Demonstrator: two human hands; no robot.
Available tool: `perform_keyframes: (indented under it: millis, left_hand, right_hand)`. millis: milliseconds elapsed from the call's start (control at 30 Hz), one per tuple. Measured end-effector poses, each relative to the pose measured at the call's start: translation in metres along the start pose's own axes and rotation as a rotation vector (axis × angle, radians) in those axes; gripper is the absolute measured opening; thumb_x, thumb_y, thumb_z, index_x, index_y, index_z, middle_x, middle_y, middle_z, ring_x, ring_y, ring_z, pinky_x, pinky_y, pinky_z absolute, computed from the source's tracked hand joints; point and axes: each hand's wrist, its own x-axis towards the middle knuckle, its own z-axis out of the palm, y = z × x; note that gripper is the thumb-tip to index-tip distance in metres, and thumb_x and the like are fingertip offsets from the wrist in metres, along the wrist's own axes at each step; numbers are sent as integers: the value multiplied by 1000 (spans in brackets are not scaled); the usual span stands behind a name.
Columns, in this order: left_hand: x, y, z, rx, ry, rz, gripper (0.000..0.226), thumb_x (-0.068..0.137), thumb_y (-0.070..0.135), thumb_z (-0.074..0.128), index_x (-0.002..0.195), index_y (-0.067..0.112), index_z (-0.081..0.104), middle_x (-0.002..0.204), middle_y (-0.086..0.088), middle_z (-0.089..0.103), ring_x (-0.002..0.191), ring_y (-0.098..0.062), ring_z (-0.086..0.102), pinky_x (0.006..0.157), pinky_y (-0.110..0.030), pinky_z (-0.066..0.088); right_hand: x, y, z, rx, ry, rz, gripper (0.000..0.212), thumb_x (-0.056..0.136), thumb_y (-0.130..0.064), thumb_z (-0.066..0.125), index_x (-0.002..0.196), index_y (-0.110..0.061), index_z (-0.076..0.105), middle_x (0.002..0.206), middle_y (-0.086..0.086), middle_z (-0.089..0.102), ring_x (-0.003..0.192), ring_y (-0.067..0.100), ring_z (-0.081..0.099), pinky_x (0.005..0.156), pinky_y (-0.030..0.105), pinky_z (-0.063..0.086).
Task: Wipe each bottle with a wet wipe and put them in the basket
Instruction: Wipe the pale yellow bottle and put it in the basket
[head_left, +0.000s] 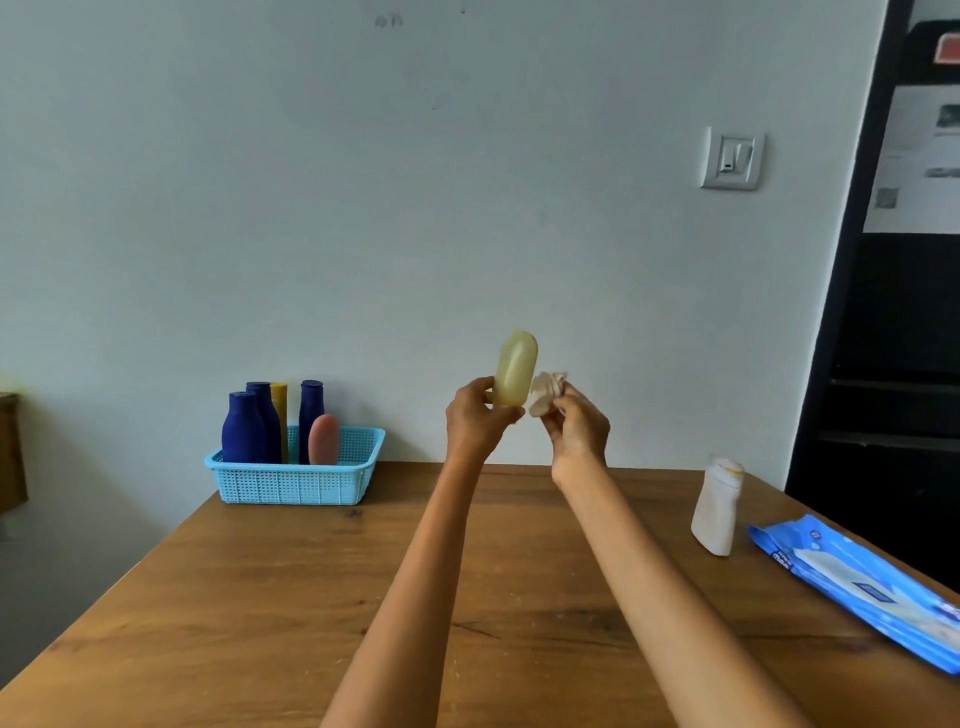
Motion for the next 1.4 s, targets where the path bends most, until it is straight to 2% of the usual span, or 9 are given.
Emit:
perform_keyframes:
  millis: [267,467,533,667,800,933,1100,1233,1400]
  left_hand:
    - [-1,9,-2,-85,-67,39,30,79,16,75,107,17,64,85,-4,71,70,0,64,60,-4,40]
    - [1,-1,-12,-247,-98,-56,28,83,11,69,111,12,62,98,-10,68,93,-23,63,76,-32,48]
    - [-1,0,-14,-403,-114,-128,36,88,10,63,123,3,54,103,-13,67,95,-24,62,77,-31,48]
    - [-2,9,-14,-638,-205,-217,17,98,7,45,102,0,60,91,-9,65,87,-20,60,78,-29,48]
    - [-2,13,-11,-773,-253,-286,26,96,1,37,92,-1,63,88,-14,66,83,-23,62,79,-29,52]
    - [-3,7,-17,-805,-125,-310,27,97,5,44,78,-4,60,68,-12,68,69,-25,62,68,-30,54]
    - [0,1,-20,-1051,-130,-503,21,92,17,60,90,-4,60,88,-18,66,70,-23,66,65,-28,60]
    - [-3,4,-18,-1171,-249,-599,27,90,21,61,103,-3,56,98,-20,63,85,-25,64,65,-29,60]
    - [-5,4,-17,-1177,-287,-649,22,88,11,63,102,-4,54,95,-27,64,85,-30,66,60,-32,60]
  right_hand:
    - [5,-6,6,-605,-162,-473,27,91,-12,57,117,-12,66,109,2,69,92,14,66,80,18,53]
    - [0,6,-12,-692,-282,-420,16,89,-21,63,101,-16,72,95,-3,72,92,13,66,82,28,55]
    - [2,7,-15,-738,-250,-443,15,90,-20,60,99,-15,71,97,-1,71,94,14,65,76,21,52]
    - [8,-4,-8,-682,-161,-508,23,93,-22,57,112,-11,66,109,2,67,100,15,62,80,22,51]
    - [5,2,2,-822,-298,-582,23,91,-16,59,113,-15,67,116,1,66,103,16,62,88,29,52]
    - [-1,16,-3,-897,-328,-537,20,88,-13,60,105,-16,70,112,-1,68,89,13,64,75,14,51]
    - [5,1,7,-803,-200,-613,16,91,-14,56,100,-10,69,101,5,69,69,5,58,56,3,40]
    - [28,-21,22,-724,-53,-532,24,90,-7,52,107,-11,68,108,5,68,93,17,62,67,11,45]
    - [35,-25,26,-776,-198,-419,29,89,-1,52,111,-12,67,109,-1,66,96,15,59,64,13,46]
